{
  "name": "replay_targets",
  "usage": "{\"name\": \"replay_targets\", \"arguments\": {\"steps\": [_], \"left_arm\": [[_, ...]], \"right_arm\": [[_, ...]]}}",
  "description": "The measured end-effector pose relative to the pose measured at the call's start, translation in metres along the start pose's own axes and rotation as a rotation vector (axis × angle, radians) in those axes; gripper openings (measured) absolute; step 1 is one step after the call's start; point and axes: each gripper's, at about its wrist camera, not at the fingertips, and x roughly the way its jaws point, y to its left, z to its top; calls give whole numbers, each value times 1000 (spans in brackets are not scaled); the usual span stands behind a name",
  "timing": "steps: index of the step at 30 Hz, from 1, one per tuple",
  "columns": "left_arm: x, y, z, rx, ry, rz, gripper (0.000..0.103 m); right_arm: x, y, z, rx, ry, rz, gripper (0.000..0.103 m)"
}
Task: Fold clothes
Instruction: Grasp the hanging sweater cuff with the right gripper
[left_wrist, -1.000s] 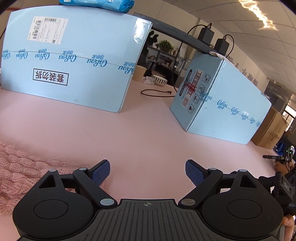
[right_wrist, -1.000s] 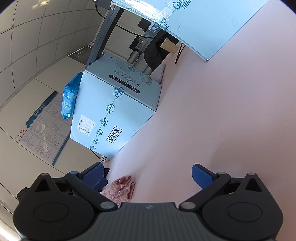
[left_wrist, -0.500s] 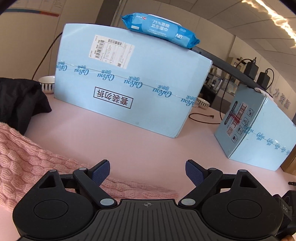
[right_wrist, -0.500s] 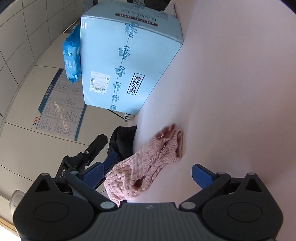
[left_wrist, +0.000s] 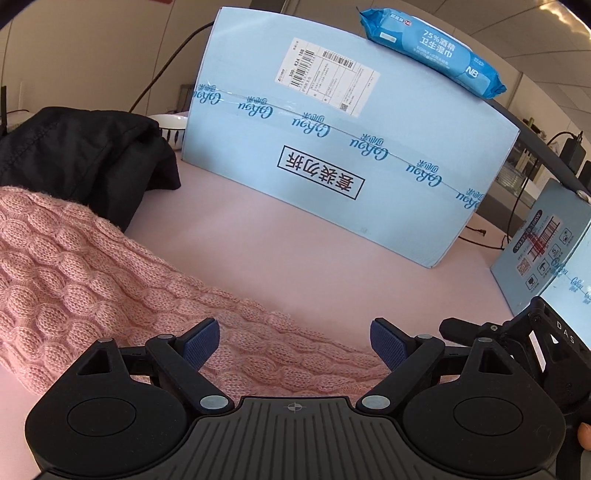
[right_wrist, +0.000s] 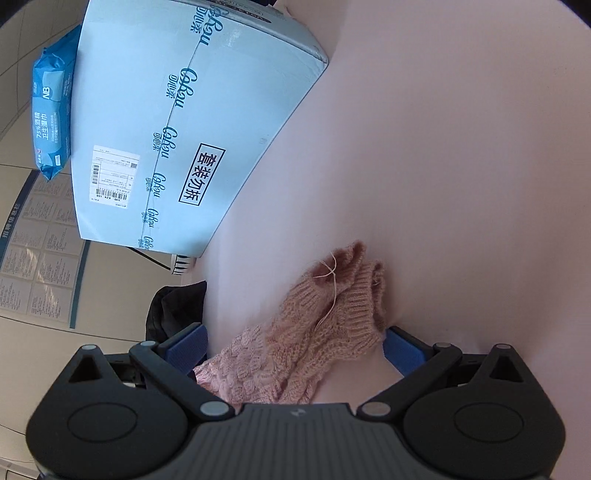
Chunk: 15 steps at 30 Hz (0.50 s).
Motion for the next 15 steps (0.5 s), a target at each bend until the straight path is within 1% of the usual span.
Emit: {"name": "replay_targets", "arguments": {"steps": [2,3,4,5,6,7,8,10,11,13,15], "left_arm": [[6,9,-1,-33,31,-16,91],[11,14,-3,-56,49,-24,91],[13,18,-5,-67,55,-30,91],[15,22,-6,-77,59,-35,91],[17,26,-7,-87,64,-41,91],[16,28,-8,-87,61,-52,91],[15,30,-9,-86,56,-63,91],[11,34,-8,-82,39,-73,91],[7,36,-6,-81,27,-72,91],[0,39,-3,-80,3,-72,91],[-18,46,4,-87,-42,-82,91]], "right_arm": [[7,2,2,-18,-23,12,103],[9,4,2,-33,-32,10,101],[12,6,2,-50,-45,11,95],[17,5,2,-53,-35,11,57],[26,0,4,-40,0,8,24],[33,-4,5,-26,23,0,23],[35,-6,4,-23,13,-1,19],[33,-7,-1,-56,-45,20,19],[32,-3,-3,-80,-65,13,19],[28,7,-7,-125,-100,25,18],[26,23,-11,-176,-123,54,18]]}}
